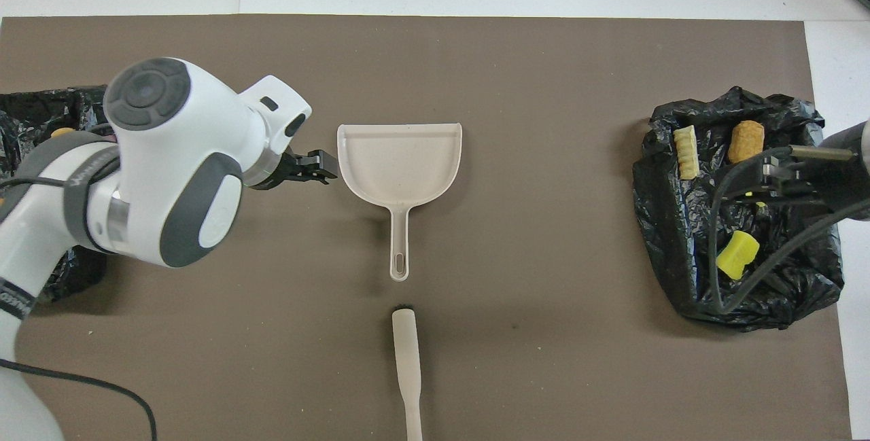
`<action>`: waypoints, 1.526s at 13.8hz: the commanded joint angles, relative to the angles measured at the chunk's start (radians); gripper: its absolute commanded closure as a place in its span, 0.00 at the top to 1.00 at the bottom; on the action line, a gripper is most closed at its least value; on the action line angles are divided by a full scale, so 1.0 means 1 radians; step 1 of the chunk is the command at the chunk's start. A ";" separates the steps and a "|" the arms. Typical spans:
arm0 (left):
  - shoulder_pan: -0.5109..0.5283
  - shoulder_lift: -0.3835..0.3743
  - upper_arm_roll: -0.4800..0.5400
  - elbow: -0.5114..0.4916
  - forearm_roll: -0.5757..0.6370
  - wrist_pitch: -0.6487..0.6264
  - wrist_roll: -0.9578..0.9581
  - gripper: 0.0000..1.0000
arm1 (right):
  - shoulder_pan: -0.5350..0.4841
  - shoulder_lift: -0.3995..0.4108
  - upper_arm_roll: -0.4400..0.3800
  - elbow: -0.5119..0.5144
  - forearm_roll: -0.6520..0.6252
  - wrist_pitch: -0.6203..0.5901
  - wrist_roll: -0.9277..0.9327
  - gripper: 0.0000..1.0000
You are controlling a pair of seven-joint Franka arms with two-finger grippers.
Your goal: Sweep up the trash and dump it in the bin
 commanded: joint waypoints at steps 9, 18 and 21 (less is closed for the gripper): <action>0.216 -0.104 0.015 0.071 0.098 -0.212 0.392 1.00 | -0.008 -0.012 0.004 -0.013 -0.013 -0.002 -0.028 1.00; 0.248 -0.205 0.022 0.140 0.120 -0.419 0.395 1.00 | -0.008 -0.012 0.004 -0.013 -0.013 -0.002 -0.028 1.00; 0.246 -0.207 0.024 0.192 0.113 -0.478 0.408 1.00 | -0.008 -0.012 0.004 -0.011 -0.013 -0.002 -0.028 1.00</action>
